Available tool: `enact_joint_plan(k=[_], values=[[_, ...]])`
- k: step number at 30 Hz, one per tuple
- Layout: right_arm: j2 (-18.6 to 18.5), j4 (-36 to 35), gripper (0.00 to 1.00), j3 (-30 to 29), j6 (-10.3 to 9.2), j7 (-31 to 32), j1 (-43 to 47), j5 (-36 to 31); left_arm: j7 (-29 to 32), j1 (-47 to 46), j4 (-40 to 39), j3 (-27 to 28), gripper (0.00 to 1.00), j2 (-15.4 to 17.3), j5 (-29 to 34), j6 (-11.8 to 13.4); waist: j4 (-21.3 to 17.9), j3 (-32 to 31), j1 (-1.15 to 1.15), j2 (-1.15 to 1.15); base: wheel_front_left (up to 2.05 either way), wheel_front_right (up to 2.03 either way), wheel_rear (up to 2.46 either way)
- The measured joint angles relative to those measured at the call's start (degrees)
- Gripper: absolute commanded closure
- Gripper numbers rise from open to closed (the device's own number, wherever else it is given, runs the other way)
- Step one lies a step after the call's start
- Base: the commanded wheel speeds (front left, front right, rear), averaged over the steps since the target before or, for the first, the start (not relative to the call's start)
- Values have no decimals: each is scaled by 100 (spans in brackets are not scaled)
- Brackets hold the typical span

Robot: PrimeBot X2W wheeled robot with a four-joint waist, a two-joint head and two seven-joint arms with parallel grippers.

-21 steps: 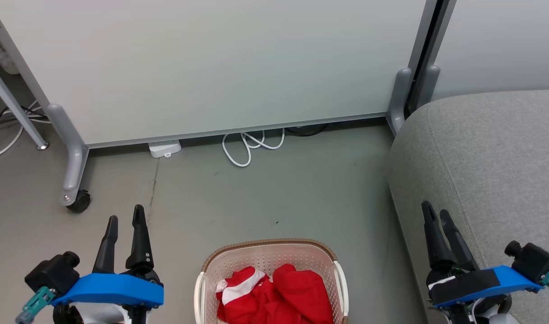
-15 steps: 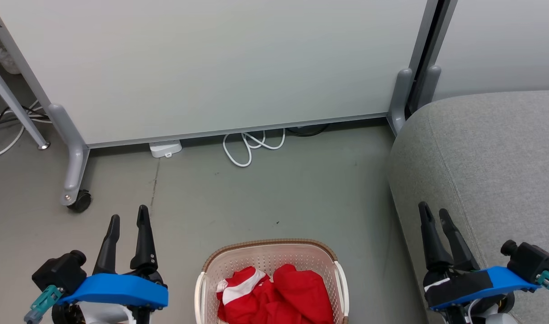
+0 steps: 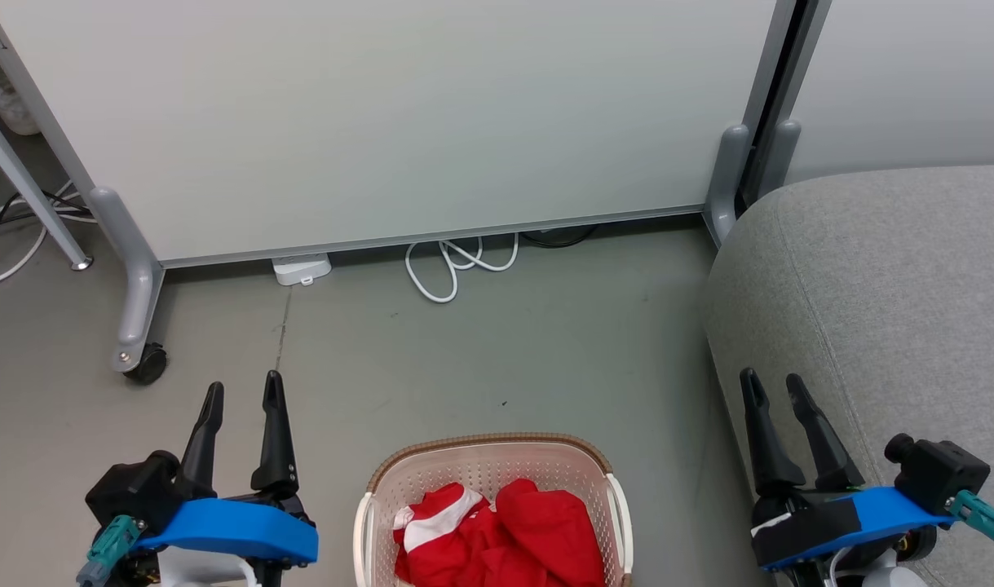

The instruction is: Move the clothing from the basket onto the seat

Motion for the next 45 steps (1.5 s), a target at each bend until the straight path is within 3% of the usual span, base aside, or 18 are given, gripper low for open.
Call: enact_joint_plan(k=[45], values=[[-23, 179, 0, 142, 2, -530, 27, -2282, -528, 92, 18, -45, 0, -68, 2085, -136, 18, -13, 0, 0, 0, 0, 0]])
